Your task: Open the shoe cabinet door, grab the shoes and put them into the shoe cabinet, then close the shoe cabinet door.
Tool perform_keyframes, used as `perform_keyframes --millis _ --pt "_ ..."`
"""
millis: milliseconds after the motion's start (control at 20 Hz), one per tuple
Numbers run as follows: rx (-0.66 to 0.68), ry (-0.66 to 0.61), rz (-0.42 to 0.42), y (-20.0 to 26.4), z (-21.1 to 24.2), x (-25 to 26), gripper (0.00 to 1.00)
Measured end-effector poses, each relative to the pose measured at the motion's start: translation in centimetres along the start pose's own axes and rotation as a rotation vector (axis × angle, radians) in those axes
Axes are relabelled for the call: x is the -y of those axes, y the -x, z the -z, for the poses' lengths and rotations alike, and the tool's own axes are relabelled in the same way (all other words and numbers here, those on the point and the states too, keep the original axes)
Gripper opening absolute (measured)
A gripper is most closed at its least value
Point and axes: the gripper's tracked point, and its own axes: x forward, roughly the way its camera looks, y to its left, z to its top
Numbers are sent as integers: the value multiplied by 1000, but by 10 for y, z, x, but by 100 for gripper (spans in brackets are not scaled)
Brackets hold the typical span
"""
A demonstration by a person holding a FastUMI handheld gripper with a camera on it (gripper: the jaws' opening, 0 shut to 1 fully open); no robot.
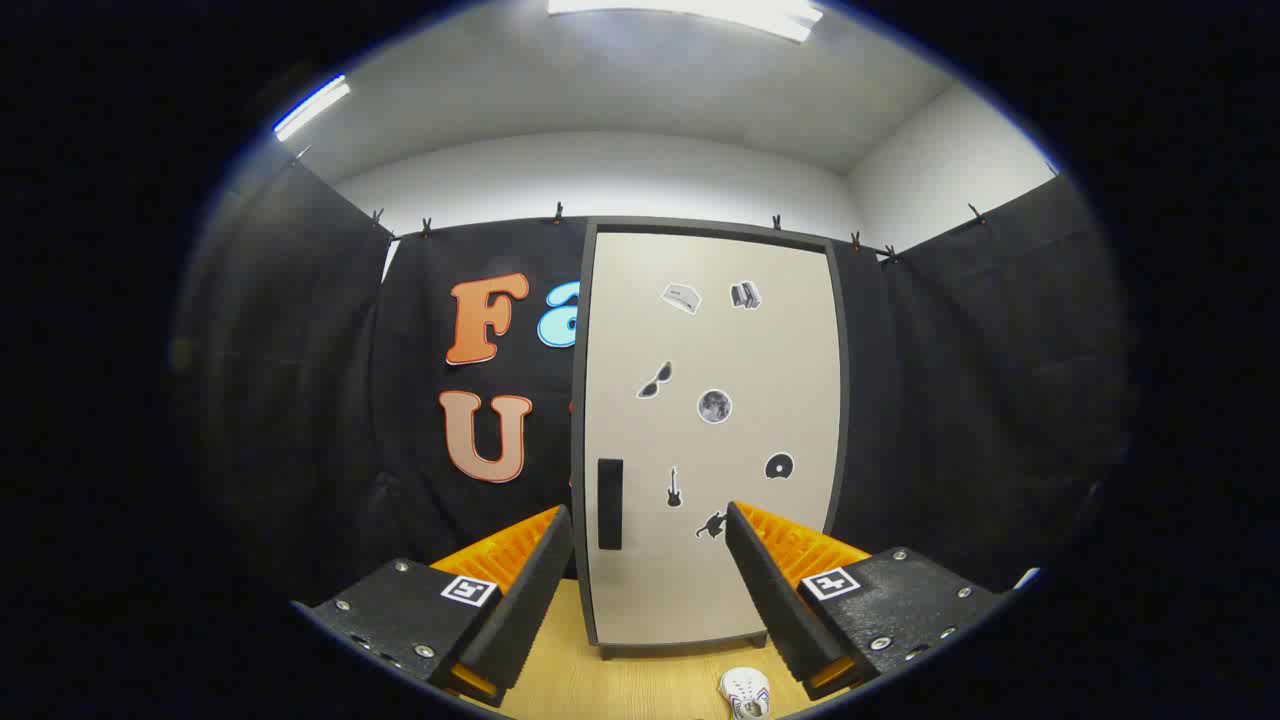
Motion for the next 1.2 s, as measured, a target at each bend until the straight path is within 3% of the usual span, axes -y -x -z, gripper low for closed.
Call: perform_keyframes --millis 1200 --pt "-22 18 -32 -10 2 -20 95"
